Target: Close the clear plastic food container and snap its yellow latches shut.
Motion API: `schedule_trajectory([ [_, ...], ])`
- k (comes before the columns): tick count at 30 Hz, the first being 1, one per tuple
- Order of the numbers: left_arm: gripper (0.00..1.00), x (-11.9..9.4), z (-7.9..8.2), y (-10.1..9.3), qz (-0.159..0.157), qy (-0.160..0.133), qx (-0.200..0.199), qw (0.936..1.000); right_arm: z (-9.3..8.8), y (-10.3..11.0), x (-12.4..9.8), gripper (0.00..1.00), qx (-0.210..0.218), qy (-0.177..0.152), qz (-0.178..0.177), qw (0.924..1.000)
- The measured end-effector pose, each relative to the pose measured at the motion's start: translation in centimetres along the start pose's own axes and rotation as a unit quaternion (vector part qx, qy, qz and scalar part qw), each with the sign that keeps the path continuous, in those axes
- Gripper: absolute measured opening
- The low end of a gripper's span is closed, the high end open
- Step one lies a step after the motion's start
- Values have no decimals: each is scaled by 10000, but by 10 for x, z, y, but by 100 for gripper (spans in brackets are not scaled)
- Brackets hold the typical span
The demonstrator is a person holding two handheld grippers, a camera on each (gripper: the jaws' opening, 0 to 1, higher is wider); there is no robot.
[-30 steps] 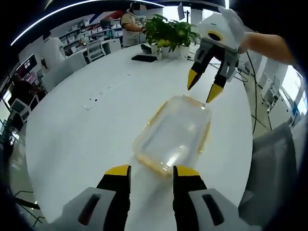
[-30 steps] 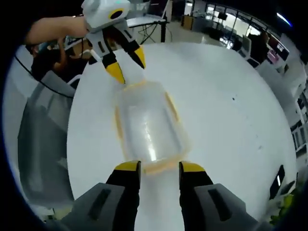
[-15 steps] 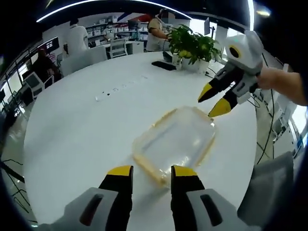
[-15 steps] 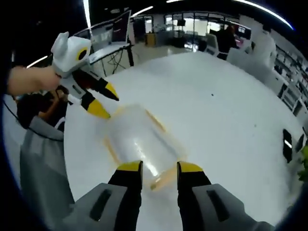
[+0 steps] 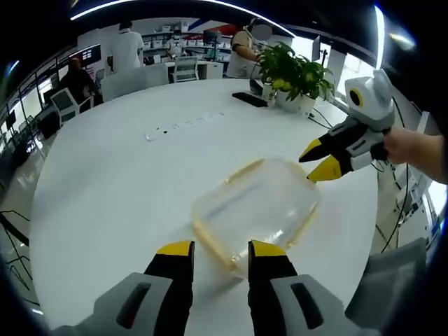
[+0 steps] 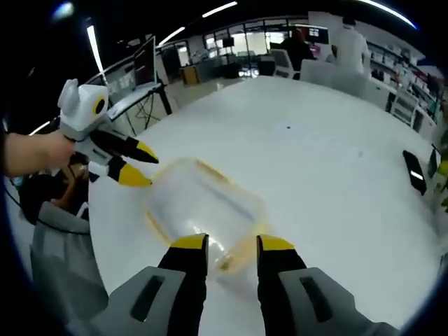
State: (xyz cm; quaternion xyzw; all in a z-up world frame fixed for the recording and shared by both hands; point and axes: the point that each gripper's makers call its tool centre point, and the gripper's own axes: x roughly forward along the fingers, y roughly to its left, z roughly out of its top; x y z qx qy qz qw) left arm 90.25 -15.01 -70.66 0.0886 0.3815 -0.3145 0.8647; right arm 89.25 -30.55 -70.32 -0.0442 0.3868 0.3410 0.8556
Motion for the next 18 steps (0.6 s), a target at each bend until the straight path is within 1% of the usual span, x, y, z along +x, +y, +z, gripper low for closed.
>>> schedule_trajectory([
  [4, 23, 1, -1, 0, 9, -76, -154, 9999, -1, -2, 2, 24, 348, -109, -15, 9993],
  [7, 22, 2, -6, 1, 31, -44, -218, 9997, -3, -5, 3, 24, 609, -176, -47, 9980],
  [8, 22, 3, -4, 2, 60, -132, -379, 9992, -4, -6, 3, 24, 625, -178, -59, 9979],
  [9, 22, 2, -5, 3, 57, -128, -482, 9987, -4, -6, 3, 23, 653, -178, -54, 9977],
  [14, 22, 3, -6, 3, 58, -151, -681, 9975, -8, -4, 3, 23, 754, -165, -14, 9970],
  [18, 21, 4, -6, -2, -43, -189, -851, 9962, -10, -5, 5, 24, 807, -165, -30, 9966],
])
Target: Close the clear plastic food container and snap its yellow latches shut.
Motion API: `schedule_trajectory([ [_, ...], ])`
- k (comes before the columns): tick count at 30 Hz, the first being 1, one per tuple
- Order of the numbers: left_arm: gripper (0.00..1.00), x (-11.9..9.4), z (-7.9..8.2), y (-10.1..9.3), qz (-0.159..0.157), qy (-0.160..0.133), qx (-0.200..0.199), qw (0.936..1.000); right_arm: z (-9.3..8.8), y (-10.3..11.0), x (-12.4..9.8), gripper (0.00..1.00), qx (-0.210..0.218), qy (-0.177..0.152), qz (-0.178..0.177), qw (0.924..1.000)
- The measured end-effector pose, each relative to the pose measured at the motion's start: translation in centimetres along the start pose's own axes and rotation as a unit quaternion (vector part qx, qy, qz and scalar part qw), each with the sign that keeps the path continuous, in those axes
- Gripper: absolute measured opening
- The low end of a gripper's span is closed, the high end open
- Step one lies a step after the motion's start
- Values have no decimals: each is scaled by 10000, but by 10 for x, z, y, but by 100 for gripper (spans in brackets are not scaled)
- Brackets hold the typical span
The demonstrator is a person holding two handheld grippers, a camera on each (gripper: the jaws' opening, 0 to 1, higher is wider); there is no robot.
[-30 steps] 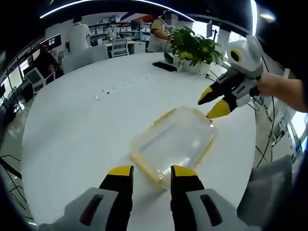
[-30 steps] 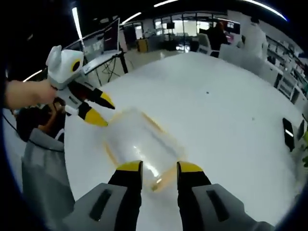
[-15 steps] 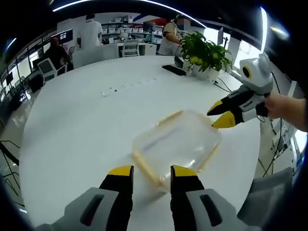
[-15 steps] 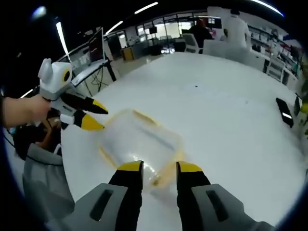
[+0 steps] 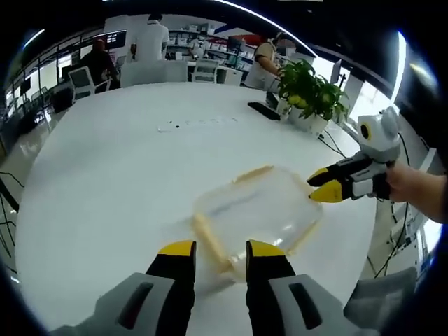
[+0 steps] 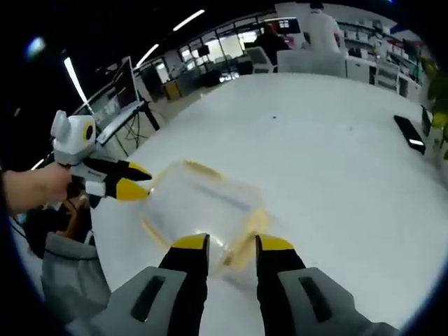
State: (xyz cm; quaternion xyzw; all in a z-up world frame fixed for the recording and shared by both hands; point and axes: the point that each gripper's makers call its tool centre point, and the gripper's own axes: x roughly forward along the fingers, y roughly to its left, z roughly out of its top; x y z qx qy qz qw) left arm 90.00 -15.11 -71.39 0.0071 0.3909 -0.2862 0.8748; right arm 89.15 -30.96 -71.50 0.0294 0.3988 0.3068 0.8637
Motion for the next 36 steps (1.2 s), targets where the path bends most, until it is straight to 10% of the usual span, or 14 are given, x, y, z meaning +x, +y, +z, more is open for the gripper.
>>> schedule_trajectory([
  [36, 19, 4, -12, -4, -285, -157, -1754, 9840, -5, -2, 1, 24, 966, -192, 71, 9951],
])
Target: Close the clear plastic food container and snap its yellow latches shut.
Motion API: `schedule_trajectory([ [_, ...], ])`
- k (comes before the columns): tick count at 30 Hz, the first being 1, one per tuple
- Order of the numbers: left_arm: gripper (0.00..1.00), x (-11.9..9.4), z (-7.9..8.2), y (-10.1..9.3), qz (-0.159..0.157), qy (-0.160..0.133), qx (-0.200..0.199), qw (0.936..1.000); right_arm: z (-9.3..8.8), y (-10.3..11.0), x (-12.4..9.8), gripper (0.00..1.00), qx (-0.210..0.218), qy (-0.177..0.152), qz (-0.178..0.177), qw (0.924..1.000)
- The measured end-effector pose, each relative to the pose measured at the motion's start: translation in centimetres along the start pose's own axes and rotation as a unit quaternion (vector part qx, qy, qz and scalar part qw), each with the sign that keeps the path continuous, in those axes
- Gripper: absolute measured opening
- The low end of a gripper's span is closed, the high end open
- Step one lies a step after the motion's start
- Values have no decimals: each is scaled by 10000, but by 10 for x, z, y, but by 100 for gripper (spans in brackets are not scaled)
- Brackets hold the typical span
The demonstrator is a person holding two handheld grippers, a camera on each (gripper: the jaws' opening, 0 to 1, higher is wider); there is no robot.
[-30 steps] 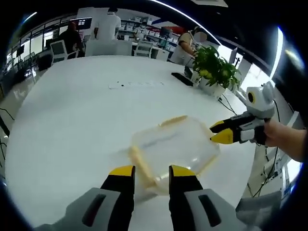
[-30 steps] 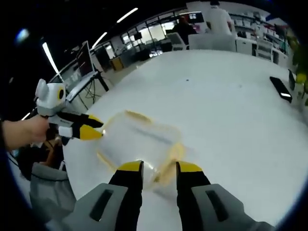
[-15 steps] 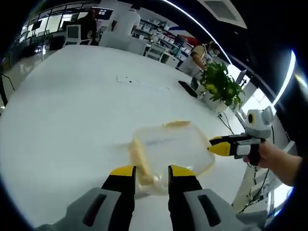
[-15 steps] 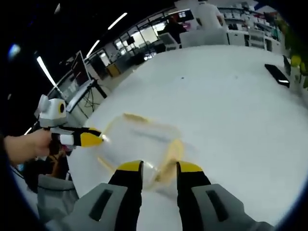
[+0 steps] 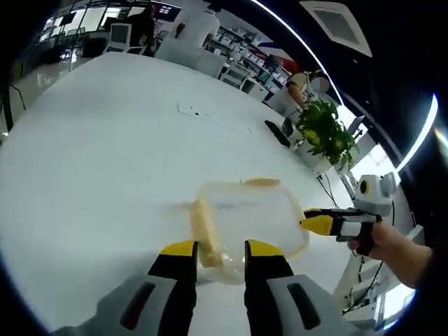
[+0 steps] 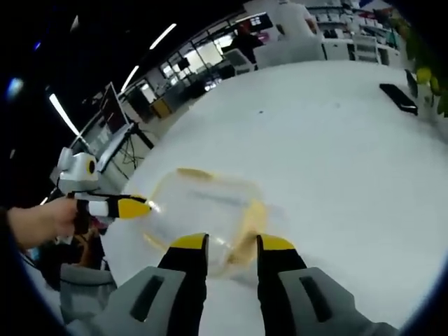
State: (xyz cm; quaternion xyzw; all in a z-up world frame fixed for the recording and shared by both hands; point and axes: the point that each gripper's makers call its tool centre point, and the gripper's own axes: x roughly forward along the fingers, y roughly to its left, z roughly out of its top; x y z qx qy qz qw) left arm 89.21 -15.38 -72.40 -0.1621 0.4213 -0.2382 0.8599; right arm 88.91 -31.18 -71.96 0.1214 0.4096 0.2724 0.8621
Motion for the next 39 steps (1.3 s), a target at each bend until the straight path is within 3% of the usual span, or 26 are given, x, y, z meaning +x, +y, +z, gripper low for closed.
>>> schedule_trajectory([
  [20, 15, -1, -1, -2, 35, 72, 16, 10000, -3, 7, -1, 21, 263, -55, -18, 9996],
  [25, 14, 1, -1, -3, -15, 101, -47, 9999, -4, 8, -1, 20, 330, -27, -42, 9994],
  [26, 12, 2, -6, -11, -240, 254, -189, 9992, -5, 9, 0, 18, 364, 17, -48, 9993],
  [27, 12, 6, 0, -5, -62, 54, -153, 9998, -2, 7, 3, 18, 618, -78, -129, 9980],
  [29, 12, 7, -1, -8, -58, 71, -70, 9999, -5, 8, 4, 18, 300, 36, -91, 9995],
  [39, 14, 5, -2, -7, -104, 68, -126, 9998, -8, 5, 5, 20, 373, -9, -38, 9993],
])
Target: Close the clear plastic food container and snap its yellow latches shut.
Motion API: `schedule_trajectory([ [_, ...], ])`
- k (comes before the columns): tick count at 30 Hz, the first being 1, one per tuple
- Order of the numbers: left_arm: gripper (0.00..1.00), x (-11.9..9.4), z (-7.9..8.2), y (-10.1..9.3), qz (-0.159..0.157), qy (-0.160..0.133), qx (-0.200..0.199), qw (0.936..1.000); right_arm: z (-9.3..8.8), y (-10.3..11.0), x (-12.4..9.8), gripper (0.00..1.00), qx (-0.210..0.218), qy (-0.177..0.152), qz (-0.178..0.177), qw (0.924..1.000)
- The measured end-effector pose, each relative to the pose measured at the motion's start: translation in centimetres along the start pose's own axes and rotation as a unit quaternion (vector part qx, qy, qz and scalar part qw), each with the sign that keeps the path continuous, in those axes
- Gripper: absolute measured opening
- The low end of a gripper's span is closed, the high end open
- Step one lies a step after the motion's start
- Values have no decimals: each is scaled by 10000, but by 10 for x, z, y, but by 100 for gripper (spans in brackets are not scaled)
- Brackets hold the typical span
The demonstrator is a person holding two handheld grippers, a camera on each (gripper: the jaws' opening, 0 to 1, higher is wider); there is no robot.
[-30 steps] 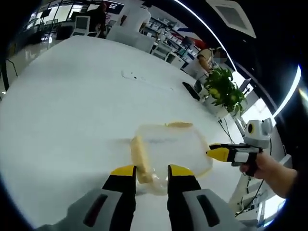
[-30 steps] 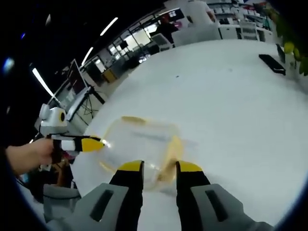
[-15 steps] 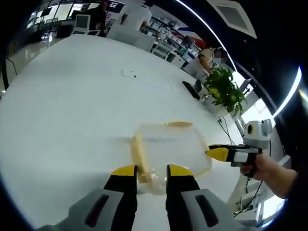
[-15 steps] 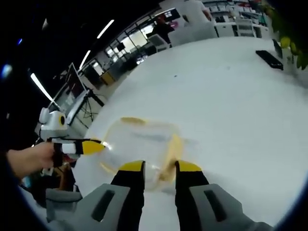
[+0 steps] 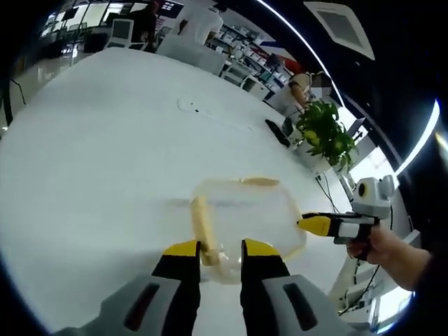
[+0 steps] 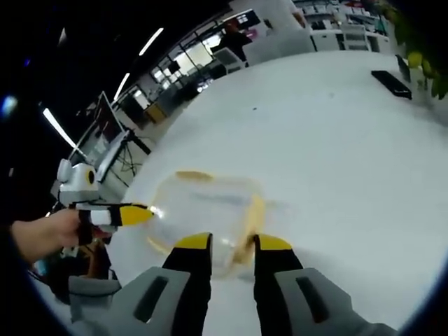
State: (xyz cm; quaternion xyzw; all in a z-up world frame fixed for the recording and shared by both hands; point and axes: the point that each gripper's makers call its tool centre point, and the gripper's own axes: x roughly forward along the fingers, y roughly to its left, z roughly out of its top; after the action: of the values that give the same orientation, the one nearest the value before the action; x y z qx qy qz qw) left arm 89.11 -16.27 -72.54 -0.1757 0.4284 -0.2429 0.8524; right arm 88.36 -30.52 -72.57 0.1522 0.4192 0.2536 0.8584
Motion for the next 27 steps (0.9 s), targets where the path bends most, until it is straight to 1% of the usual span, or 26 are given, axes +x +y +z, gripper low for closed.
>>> schedule_trajectory([
  [4, 17, -3, -1, 3, -88, 8, -140, 9999, 0, -1, -1, 22, 79, -19, 78, 9999],
  [6, 17, -4, -2, 3, -99, -16, -90, 9999, -3, 2, -1, 25, 105, 28, 117, 9999],
  [8, 17, -6, 0, 3, -85, -41, 101, 9999, -4, 6, -2, 27, 64, 18, 120, 9999],
  [9, 17, -10, -1, 0, -63, -47, 243, 9997, -3, 7, -3, 27, 29, 2, 97, 9999],
  [13, 19, -13, 2, -2, -88, -30, 408, 9991, 3, 5, -8, 25, -20, -90, 61, 9999],
  [19, 21, -17, 13, -5, -107, -109, 485, 9987, 13, 3, -12, 21, -100, -173, 58, 9998],
  [21, 22, -18, 18, -7, -102, -130, 609, 9980, 16, 4, -13, 20, -184, -203, 37, 9996],
  [22, 22, -18, 21, -8, -80, -133, 761, 9970, 19, 4, -14, 19, -246, -238, 13, 9994],
  [24, 22, -18, 24, -10, -79, -98, 1061, 9943, 23, 7, -14, 13, -289, -269, 56, 9992],
  [25, 22, -17, 26, -10, -54, -72, 1146, 9934, 24, 9, -14, 11, -317, -281, 83, 9991],
  [27, 21, -15, 28, -11, -40, -29, 1313, 9913, 27, 13, -14, 11, -378, -329, 122, 9987],
])
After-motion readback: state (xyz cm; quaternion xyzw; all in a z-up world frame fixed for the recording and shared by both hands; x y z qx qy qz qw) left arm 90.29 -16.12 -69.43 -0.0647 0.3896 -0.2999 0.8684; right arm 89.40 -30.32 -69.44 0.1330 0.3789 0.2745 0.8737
